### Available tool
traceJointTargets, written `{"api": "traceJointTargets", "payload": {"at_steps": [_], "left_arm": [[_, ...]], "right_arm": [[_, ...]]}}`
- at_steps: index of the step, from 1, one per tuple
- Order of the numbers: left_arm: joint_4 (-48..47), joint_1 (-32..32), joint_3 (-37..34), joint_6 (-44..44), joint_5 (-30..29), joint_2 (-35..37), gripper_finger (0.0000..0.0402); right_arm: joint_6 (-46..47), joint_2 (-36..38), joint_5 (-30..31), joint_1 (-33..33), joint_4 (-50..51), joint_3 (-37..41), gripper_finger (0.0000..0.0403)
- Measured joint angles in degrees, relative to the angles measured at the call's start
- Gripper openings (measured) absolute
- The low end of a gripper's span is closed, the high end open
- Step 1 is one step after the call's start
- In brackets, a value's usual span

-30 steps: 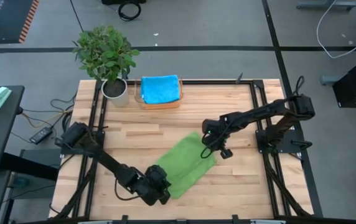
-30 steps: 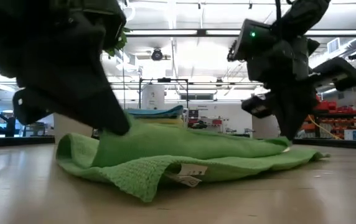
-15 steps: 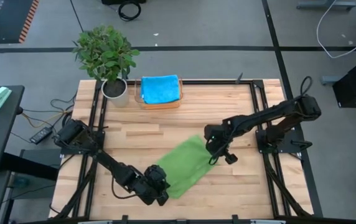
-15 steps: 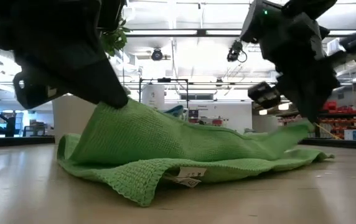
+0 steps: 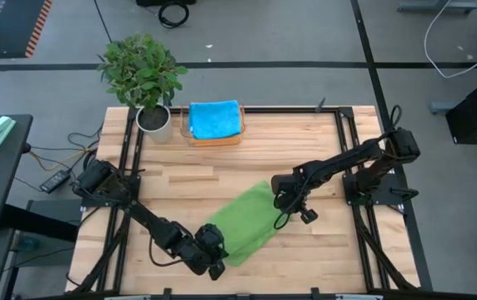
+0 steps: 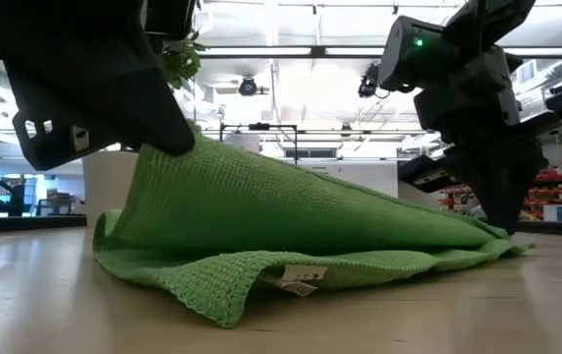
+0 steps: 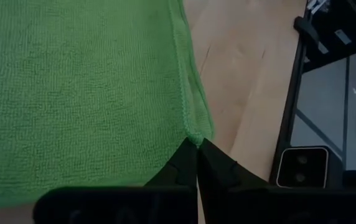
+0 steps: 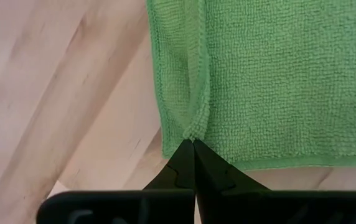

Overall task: Fold microfiber towels
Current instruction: Fold the green microfiber cloth

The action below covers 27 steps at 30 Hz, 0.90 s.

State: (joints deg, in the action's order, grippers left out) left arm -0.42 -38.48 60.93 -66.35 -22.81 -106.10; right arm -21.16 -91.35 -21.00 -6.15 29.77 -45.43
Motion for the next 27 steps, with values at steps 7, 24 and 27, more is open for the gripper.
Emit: {"api": "traceJointTargets", "payload": {"at_steps": [7, 24, 27], "left_arm": [[6.00, 0.06, 0.06, -0.24, 3.02, -3.11, 0.0006], [6.71, 1.73, -0.04, -2.05, 5.02, -6.51, 0.0009], [6.68, 1.48, -0.04, -1.96, 5.09, -6.51, 0.0010]], "right_arm": [[1.12, -0.17, -0.04, -0.07, 0.58, 0.00, 0.0001], [2.10, -0.17, -2.94, -2.58, 0.64, 0.00, 0.0001], [1.99, -0.17, -1.45, -3.48, 0.35, -0.02, 0.0001]]}}
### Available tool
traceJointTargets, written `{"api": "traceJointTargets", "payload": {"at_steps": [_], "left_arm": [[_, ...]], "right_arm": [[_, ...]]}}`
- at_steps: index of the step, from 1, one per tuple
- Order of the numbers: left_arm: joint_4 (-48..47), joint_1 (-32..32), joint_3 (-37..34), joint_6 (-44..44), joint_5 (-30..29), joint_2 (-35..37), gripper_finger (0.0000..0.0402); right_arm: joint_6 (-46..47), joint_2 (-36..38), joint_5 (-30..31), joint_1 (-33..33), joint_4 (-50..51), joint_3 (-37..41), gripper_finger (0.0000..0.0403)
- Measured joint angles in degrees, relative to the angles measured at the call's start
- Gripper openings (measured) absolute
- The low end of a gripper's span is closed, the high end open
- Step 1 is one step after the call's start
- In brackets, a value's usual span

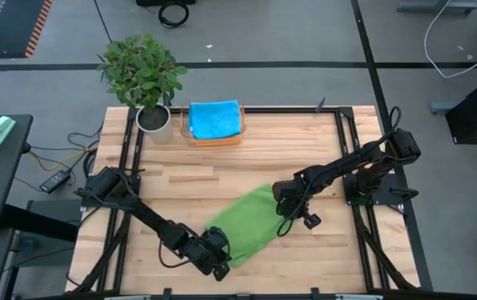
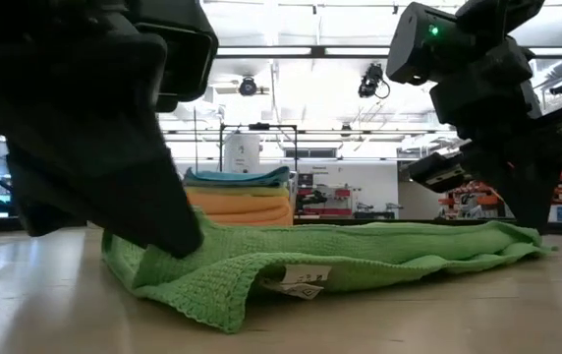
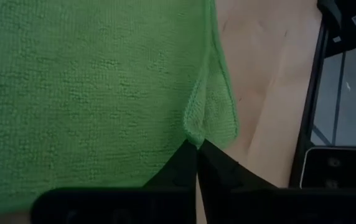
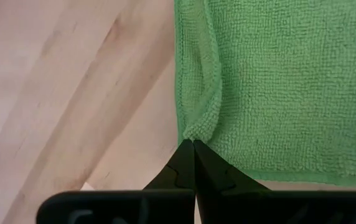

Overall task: Fold microfiber towels
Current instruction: Fold the green microfiber cloth

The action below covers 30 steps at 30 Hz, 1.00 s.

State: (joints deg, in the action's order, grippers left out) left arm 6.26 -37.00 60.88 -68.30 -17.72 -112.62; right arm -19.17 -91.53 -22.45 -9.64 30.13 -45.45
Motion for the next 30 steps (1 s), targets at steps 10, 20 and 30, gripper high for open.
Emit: {"api": "traceJointTargets", "payload": {"at_steps": [10, 20, 30], "left_arm": [[1.38, 1.25, 0.00, 4.51, 18.26, 2.46, 0.0143], [-7.79, 4.77, -0.10, 4.95, -1.08, 7.07, 0.0131], [-2.57, 7.94, -0.08, -1.13, 5.48, -1.29, 0.0019]], "right_arm": [[0.53, -0.02, 0.99, -0.27, -0.07, 0.01, 0.0001], [0.62, -0.02, 0.99, -0.27, -0.02, 0.02, 0.0005], [5.53, 2.51, 1.10, -0.27, 2.72, 0.00, 0.0048]]}}
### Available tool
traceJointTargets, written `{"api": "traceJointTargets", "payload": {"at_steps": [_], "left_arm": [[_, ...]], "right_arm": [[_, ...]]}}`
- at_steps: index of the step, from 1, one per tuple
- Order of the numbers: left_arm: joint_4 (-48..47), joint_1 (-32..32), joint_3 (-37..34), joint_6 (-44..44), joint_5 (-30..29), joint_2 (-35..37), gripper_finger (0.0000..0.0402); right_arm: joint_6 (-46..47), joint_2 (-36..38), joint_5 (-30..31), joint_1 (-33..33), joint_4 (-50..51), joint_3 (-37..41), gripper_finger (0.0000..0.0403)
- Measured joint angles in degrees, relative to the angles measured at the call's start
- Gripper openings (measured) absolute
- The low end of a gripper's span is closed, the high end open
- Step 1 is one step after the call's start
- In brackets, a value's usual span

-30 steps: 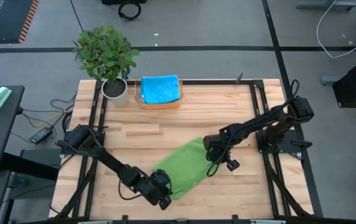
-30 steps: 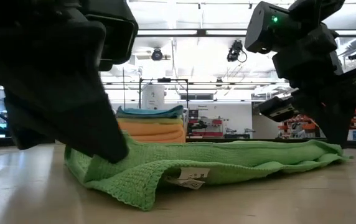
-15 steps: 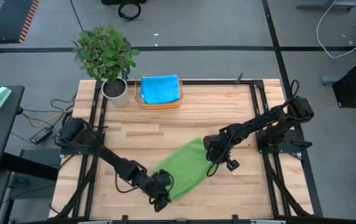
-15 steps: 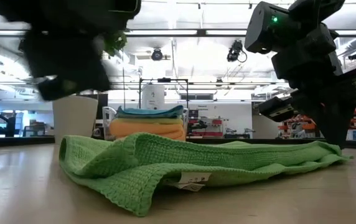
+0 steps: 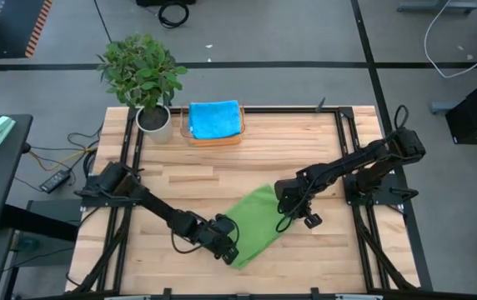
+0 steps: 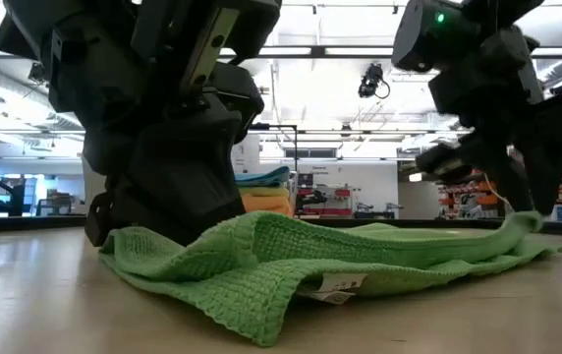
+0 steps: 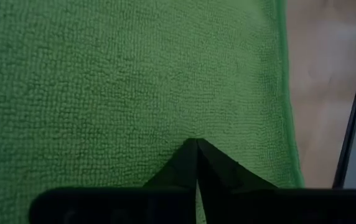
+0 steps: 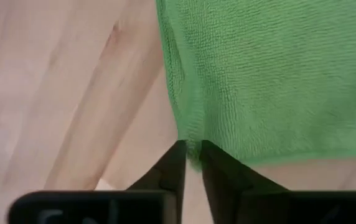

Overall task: Fold microfiber towels
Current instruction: Fold the green microfiber cloth

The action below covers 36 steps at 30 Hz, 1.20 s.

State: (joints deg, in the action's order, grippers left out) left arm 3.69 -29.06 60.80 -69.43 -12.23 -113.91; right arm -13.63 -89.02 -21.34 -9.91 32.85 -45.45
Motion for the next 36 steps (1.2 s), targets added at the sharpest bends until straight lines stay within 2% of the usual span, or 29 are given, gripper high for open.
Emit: {"api": "traceJointTargets", "payload": {"at_steps": [5, 7, 9, 12, 15, 16, 21, 25, 29, 32, 36], "left_arm": [[-0.25, 0.29, -0.01, 0.97, 0.50, 0.07, 0.0008], [-0.15, 0.34, -0.05, 1.08, 0.49, 0.09, 0.0007], [-0.16, 0.38, -0.05, 1.10, 0.53, 0.09, 0.0013], [-0.18, 0.40, -0.07, 1.88, 0.54, 0.09, 0.0019], [-0.37, 0.40, -0.07, 2.82, 0.49, 0.09, 0.0011], [-0.41, 0.40, -0.07, 2.83, 0.54, 0.09, 0.0007], [-0.49, 0.40, -0.09, 2.48, 0.59, 0.09, 0.0016], [0.94, 0.70, -0.28, 1.35, 1.59, 0.33, 0.0020], [2.24, 2.66, -0.52, 7.80, 2.82, 3.94, 0.0007], [0.91, 5.03, -0.19, 13.01, 2.16, 7.85, 0.0008], [-5.56, 7.85, -0.40, 16.59, 1.44, 8.61, 0.0018]], "right_arm": [[4.23, 6.45, 0.31, 0.00, 2.82, -0.25, 0.0103], [9.63, 9.76, -0.18, -0.06, 2.26, -0.48, 0.0122], [17.69, 11.87, 1.29, -0.75, -3.69, -0.21, 0.0128], [29.79, 9.82, 7.32, -2.79, -19.68, 2.07, 0.0098], [35.62, 4.59, 7.52, -4.97, -29.01, 4.16, 0.0025], [37.14, 3.34, 7.54, -5.96, -30.20, 4.49, 0.0013], [41.41, 0.09, 10.10, -11.18, -30.90, 7.38, 0.0006], [44.99, 0.25, 14.76, -14.08, -34.27, 10.10, 0.0005], [47.09, 0.25, 19.60, -14.77, -34.91, 12.18, 0.0005], [47.76, 0.25, 19.85, -14.73, -34.68, 13.72, 0.0004], [47.15, 0.42, 19.86, -14.73, -35.93, 15.19, 0.0004]]}}
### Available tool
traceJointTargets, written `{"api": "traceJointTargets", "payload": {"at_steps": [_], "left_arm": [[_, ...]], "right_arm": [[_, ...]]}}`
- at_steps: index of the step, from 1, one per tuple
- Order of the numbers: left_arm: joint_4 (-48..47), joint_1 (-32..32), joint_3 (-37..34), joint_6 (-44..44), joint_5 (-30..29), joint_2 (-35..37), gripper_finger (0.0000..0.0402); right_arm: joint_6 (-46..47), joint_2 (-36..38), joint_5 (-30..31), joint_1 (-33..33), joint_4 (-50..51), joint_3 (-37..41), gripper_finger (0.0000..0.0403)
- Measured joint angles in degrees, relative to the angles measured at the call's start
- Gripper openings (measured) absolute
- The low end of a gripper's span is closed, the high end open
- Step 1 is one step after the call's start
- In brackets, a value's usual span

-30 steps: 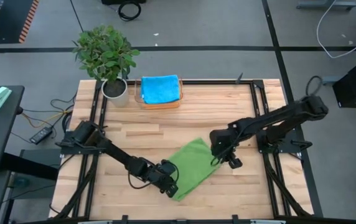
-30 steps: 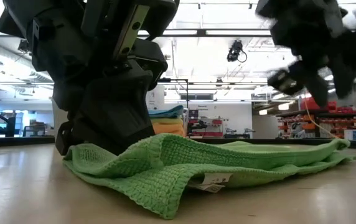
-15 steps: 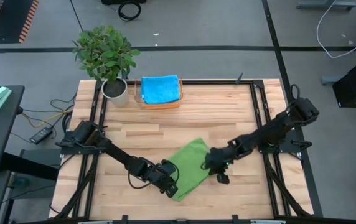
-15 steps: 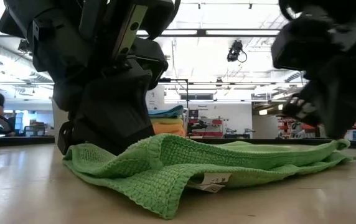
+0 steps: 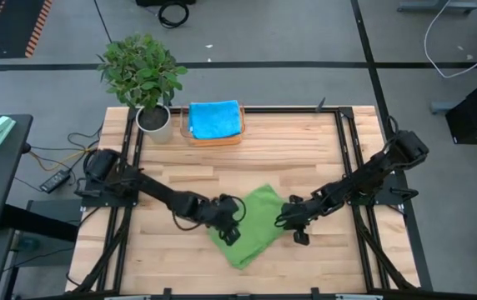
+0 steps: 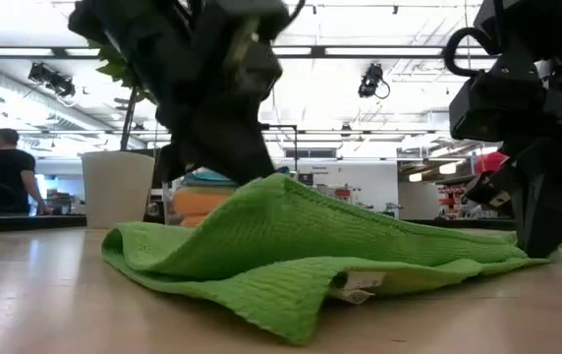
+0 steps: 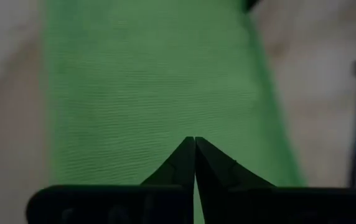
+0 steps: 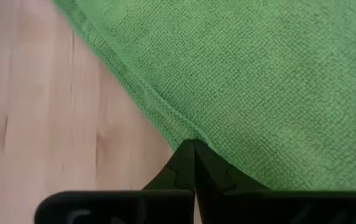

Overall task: Fold microfiber towels
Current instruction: Fold the green microfiber cloth

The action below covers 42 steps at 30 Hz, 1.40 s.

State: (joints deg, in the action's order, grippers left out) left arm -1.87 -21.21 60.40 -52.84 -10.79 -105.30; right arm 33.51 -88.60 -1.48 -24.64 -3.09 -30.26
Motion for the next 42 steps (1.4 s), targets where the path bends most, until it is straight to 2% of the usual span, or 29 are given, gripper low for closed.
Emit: {"api": "traceJointTargets", "payload": {"at_steps": [4, 8, 12, 14, 18, 20, 22, 24, 27, 29, 33, 37, 42], "left_arm": [[-5.99, 1.20, 0.06, -1.16, 1.23, -2.02, 0.0008], [-4.32, 0.06, 0.21, -5.11, 4.21, -3.79, 0.0010], [-4.78, -2.31, 0.24, -17.86, 3.33, -4.59, 0.0019], [-5.03, -3.91, 0.23, -27.06, 0.25, -4.59, 0.0012], [-5.32, -6.75, 0.15, -40.79, -5.05, -4.61, 0.0008], [-4.65, -7.71, 0.11, -42.99, -6.72, -4.63, 0.0016], [-3.26, -8.38, 0.11, -40.13, -8.92, -4.22, 0.0023], [-2.62, -8.46, 0.09, -34.46, -11.44, -2.45, 0.0023], [-2.91, -8.21, 0.15, -25.04, -14.93, 0.47, 0.0009], [-4.44, -7.76, 0.15, -19.80, -15.27, 1.85, 0.0006], [-9.38, -7.07, 0.13, -12.99, -12.27, 2.19, 0.0014], [-9.78, -6.47, 0.10, -6.20, -6.77, 0.85, 0.0007], [-9.63, -5.73, 0.11, -3.11, -4.55, -0.23, 0.0013]], "right_arm": [[-4.42, 0.07, -0.48, 1.01, 0.34, 0.61, 0.0004], [-11.84, 0.06, -1.67, 3.75, 2.11, 0.43, 0.0003], [-22.91, -0.02, -3.62, 10.20, 9.21, -3.21, 0.0003], [-27.04, -0.22, -4.78, 13.98, 14.55, -6.26, 0.0003], [-30.54, -0.40, -10.09, 19.08, 27.45, -13.32, 0.0003], [-29.88, -0.33, -14.49, 19.15, 32.64, -15.56, 0.0003], [-26.77, -0.37, -18.61, 17.87, 34.34, -16.72, 0.0003], [-21.96, -0.33, -18.96, 15.17, 30.27, -17.88, 0.0003], [-13.10, -0.52, -14.01, 9.03, 17.30, -17.78, 0.0003], [-8.49, -2.21, -9.44, 5.12, 7.10, -17.68, 0.0003], [-0.69, -9.44, -2.61, 0.05, -3.13, -18.11, 0.0003], [5.66, -16.35, -1.38, -1.97, -9.43, -19.36, 0.0003], [8.96, -20.99, -0.11, -5.20, -10.21, -20.81, 0.0003]]}}
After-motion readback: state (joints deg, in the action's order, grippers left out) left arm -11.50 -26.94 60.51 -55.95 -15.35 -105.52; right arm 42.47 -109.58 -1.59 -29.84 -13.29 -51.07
